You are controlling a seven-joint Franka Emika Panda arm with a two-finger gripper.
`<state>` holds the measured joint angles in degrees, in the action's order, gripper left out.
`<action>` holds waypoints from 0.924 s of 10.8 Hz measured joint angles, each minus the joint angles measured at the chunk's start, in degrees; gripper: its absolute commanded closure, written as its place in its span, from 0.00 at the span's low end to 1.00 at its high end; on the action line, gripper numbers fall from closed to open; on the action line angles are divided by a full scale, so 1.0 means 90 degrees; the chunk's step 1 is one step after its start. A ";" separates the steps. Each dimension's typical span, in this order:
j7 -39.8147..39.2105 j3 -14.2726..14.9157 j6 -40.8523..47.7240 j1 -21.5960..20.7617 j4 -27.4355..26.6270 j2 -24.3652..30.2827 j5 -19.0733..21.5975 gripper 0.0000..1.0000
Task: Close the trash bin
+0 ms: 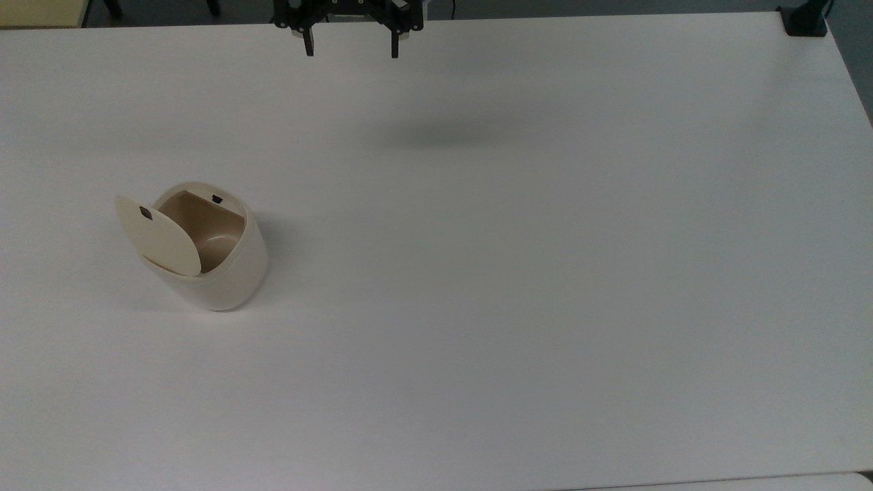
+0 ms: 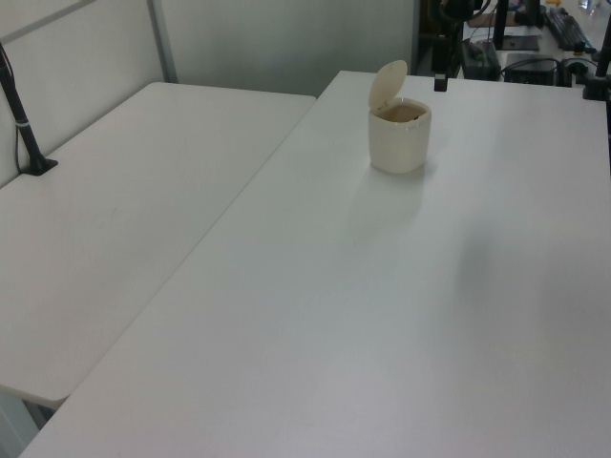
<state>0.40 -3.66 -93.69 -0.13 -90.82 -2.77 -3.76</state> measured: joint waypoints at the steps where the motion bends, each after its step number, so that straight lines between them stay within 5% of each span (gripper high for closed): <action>1: 0.0000 0.0000 0.0000 0.0000 0.0000 0.0000 0.0000 0.00; 6: 0.0000 0.0000 0.0000 0.0000 0.0000 0.0000 0.0000 0.01; 8: -0.0015 0.0000 0.0000 0.0000 0.0000 0.0000 0.0000 0.48; 10: -0.0179 0.0000 0.0000 0.0000 0.0000 0.0000 0.0000 0.79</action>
<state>-1.21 -3.65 -93.69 -0.13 -90.82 -2.77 -3.76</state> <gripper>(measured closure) 0.172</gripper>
